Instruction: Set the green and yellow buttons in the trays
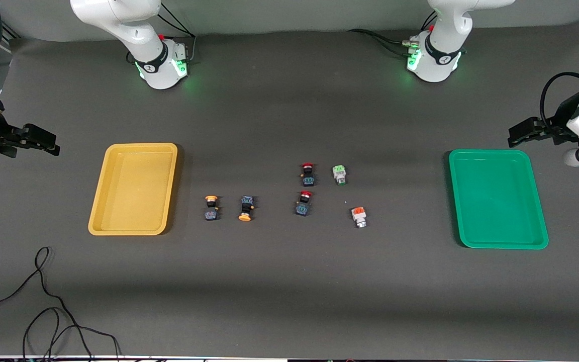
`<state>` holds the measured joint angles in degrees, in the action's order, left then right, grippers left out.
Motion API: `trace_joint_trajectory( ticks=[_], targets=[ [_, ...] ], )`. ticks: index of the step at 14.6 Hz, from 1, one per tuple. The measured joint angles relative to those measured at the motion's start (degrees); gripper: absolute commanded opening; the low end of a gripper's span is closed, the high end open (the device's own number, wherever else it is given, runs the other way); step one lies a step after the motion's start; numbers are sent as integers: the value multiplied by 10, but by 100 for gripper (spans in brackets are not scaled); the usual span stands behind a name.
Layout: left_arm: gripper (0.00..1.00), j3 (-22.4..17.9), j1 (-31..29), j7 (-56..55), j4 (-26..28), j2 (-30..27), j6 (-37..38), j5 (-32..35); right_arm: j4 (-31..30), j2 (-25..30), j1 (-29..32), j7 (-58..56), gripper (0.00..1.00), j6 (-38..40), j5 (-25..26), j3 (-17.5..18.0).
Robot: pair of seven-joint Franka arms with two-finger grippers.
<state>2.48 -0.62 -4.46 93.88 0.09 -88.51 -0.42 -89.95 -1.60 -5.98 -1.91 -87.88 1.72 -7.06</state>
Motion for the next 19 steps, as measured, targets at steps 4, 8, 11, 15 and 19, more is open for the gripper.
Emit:
trace_joint_trajectory(
  ticks=[4, 8, 11, 15, 19],
  targets=[
    [100, 0, 0, 0, 0, 0, 0, 0, 0, 0, 0, 0, 100, 2, 0, 0],
    [100, 0, 0, 0, 0, 0, 0, 0, 0, 0, 0, 0, 100, 2, 0, 1],
    [100, 1, 1, 1, 0, 0, 0, 0, 0, 0, 0, 0, 100, 2, 0, 0],
    [100, 14, 19, -1, 4, 0, 0, -5, 6, -3, 0, 0, 100, 2, 0, 0],
    [100, 24, 82, -35, 25, 0, 5, -32, 14, -5, 0, 0, 100, 2, -3, 0]
  ],
)
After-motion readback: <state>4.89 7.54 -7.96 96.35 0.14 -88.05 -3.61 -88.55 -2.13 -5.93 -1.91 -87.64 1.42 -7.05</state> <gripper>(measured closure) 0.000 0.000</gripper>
